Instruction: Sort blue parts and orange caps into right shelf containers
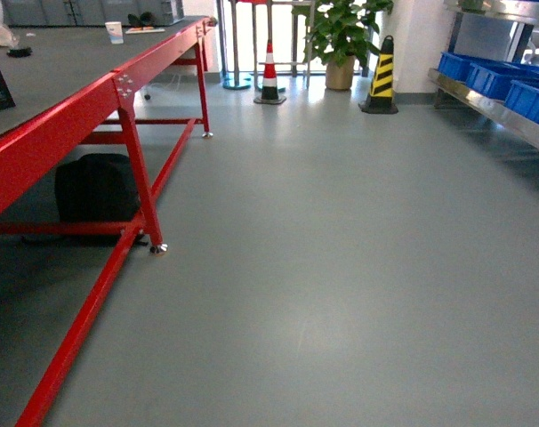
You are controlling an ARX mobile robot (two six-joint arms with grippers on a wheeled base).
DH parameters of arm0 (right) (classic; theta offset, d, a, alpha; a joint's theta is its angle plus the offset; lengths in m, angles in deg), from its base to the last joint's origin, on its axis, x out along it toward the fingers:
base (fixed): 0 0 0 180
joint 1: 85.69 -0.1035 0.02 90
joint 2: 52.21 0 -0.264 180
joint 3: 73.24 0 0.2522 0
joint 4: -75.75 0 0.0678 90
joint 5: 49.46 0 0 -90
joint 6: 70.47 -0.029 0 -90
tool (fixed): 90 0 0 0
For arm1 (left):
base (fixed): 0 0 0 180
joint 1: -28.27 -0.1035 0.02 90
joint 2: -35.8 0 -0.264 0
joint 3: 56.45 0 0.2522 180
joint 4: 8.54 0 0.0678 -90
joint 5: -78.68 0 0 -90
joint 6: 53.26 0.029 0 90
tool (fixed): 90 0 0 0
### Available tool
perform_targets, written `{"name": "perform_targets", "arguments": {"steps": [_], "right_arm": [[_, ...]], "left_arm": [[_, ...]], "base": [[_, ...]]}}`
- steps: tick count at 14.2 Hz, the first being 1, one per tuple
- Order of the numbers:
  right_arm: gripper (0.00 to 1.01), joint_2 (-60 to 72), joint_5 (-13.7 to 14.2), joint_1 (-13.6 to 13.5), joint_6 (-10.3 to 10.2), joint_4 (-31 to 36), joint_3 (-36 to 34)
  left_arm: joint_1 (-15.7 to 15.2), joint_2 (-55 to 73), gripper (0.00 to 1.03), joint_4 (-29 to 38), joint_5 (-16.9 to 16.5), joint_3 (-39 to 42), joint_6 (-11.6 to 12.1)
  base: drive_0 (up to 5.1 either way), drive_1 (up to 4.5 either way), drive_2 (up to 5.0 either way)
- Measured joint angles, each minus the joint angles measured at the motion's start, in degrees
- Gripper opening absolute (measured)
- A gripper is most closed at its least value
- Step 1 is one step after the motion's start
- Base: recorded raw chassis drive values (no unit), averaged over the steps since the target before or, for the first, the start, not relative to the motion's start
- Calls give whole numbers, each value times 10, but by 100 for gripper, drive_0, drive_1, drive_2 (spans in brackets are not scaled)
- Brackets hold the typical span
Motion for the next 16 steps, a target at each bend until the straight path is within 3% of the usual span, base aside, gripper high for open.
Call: {"name": "perform_targets", "arguments": {"steps": [16], "right_arm": [[43,0,0,0,0,0,0]], "left_arm": [[0,0,44,2,0,0,0]], "base": [[5,438,-429]]}}
